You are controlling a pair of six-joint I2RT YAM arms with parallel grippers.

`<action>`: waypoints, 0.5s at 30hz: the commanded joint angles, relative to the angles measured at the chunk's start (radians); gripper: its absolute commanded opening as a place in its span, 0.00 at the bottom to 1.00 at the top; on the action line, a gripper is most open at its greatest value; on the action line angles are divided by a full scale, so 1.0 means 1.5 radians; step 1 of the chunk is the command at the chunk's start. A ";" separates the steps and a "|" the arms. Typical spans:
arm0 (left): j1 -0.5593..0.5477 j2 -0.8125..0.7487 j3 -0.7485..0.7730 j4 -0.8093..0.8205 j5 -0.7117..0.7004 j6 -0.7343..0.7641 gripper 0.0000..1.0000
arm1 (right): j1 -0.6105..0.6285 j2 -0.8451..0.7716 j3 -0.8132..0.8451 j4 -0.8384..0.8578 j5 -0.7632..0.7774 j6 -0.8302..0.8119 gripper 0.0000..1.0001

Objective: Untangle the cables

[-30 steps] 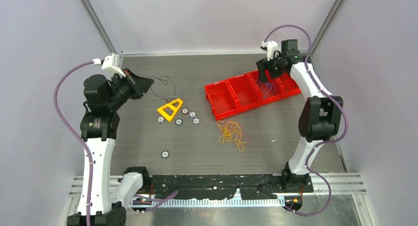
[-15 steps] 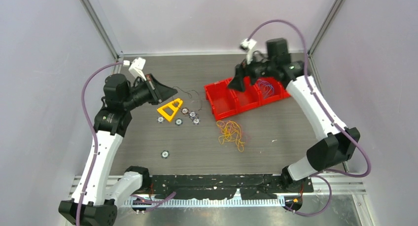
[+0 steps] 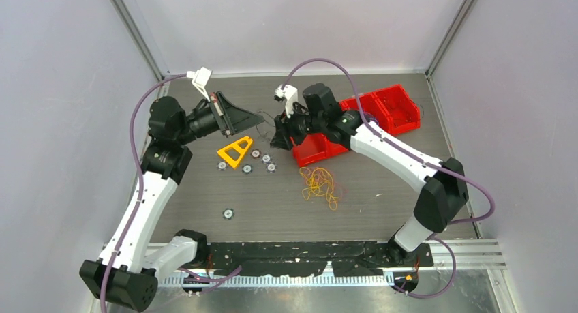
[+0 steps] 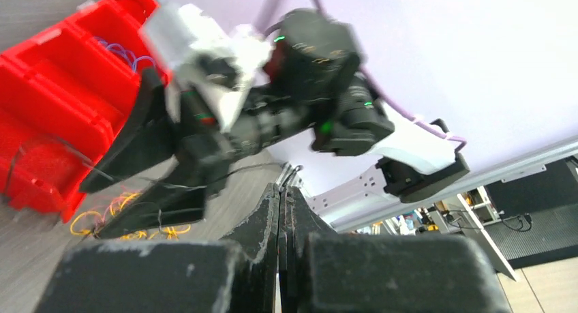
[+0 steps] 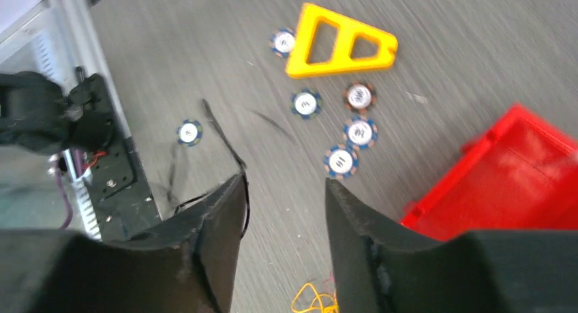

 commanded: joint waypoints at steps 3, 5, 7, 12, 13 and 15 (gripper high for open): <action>0.044 -0.032 0.062 0.111 0.060 -0.056 0.00 | -0.074 -0.002 -0.081 0.009 0.107 -0.036 0.27; 0.049 -0.042 0.074 0.101 0.057 -0.048 0.00 | -0.115 -0.012 -0.108 -0.001 0.087 -0.057 0.09; 0.049 -0.052 0.077 0.072 0.046 -0.024 0.00 | -0.154 -0.028 -0.126 -0.019 0.055 -0.079 0.06; 0.049 -0.062 0.077 0.000 0.016 0.048 0.00 | -0.215 -0.117 -0.132 -0.060 -0.056 -0.140 0.05; 0.047 -0.059 0.079 -0.005 0.015 0.055 0.00 | -0.215 -0.128 -0.126 -0.081 -0.073 -0.163 0.06; 0.040 -0.048 0.095 -0.046 0.011 0.092 0.00 | -0.216 -0.155 -0.098 -0.116 -0.110 -0.190 0.29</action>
